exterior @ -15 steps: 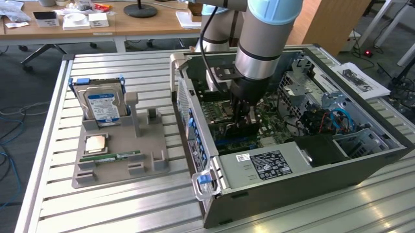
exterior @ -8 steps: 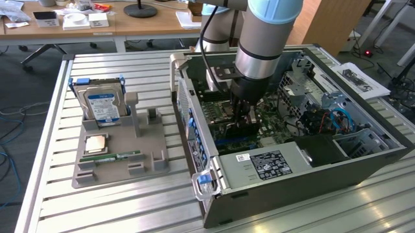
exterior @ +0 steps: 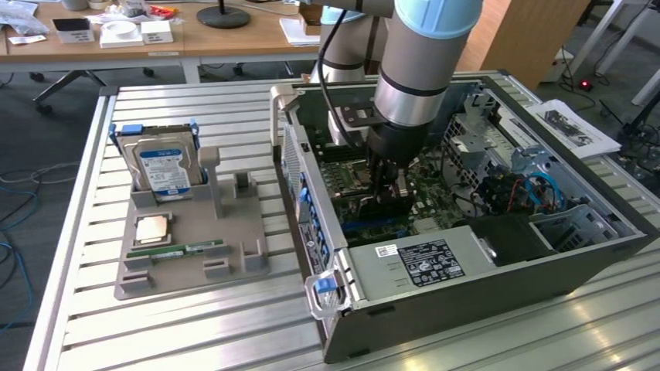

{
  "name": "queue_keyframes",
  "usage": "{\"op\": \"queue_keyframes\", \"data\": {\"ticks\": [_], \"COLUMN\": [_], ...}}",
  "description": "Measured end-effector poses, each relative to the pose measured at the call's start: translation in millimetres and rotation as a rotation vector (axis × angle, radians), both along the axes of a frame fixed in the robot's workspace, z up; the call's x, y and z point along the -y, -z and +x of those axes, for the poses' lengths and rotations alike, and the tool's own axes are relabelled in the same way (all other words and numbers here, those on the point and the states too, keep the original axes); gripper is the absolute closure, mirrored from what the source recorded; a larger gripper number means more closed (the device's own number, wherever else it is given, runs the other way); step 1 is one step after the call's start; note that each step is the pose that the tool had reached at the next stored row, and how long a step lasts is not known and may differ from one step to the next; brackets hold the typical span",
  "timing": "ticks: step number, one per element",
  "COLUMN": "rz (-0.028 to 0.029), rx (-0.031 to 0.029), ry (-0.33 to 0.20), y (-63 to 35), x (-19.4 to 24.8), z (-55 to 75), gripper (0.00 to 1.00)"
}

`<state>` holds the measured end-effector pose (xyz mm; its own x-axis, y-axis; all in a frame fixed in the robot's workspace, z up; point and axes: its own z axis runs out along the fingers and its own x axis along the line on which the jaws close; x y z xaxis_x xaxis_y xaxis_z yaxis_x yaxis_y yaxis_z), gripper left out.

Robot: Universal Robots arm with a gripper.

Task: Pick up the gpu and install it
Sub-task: 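Insert the gpu into the slot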

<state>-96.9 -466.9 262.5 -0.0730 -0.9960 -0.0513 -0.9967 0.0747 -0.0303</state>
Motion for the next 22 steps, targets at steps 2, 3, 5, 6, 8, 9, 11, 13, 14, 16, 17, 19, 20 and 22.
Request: {"op": "queue_keyframes", "data": {"ticks": [2, 3, 5, 6, 8, 9, 11, 13, 14, 16, 17, 19, 20, 22], "rz": [0.0, 0.0, 0.001, 0.0027, 0.003, 0.0031, 0.0035, 0.0035, 0.0036, 0.0034, 0.0032, 0.0034, 0.0034, 0.0034], "rx": [0.0, 0.0, -0.0001, -0.0001, -0.0001, -0.0001, 0.0, 0.0, 0.0, -0.0003, -0.0003, -0.0002, 0.0, -0.0001], "ry": [0.0, 0.0, 0.0, 0.0, 0.0, 0.0, 0.0, 0.0, 0.0, 0.0, 0.0, 0.0, 0.0, 0.0], "y": [0.0, 0.0, -0.1, -0.1, -0.1, 0.0, 0.0, 0.0, -0.1, -0.2, -0.3, -0.3, -0.2, -0.2], "x": [0.1, 0.1, 0.2, 0.2, 0.2, 0.2, 0.3, 0.3, 0.4, 0.4, 0.4, 0.4, 0.4, 0.4], "z": [0.0, 0.0, 0.0, 0.0, 0.0, 0.0, 0.0, 0.0, 0.1, 0.6, 1.0, 1.8, 2.3, 3.1], "gripper": [0.73, 0.73, 0.73, 0.73, 0.73, 0.73, 0.73, 0.73, 0.73, 0.73, 0.73, 0.73, 0.73, 0.73]}}
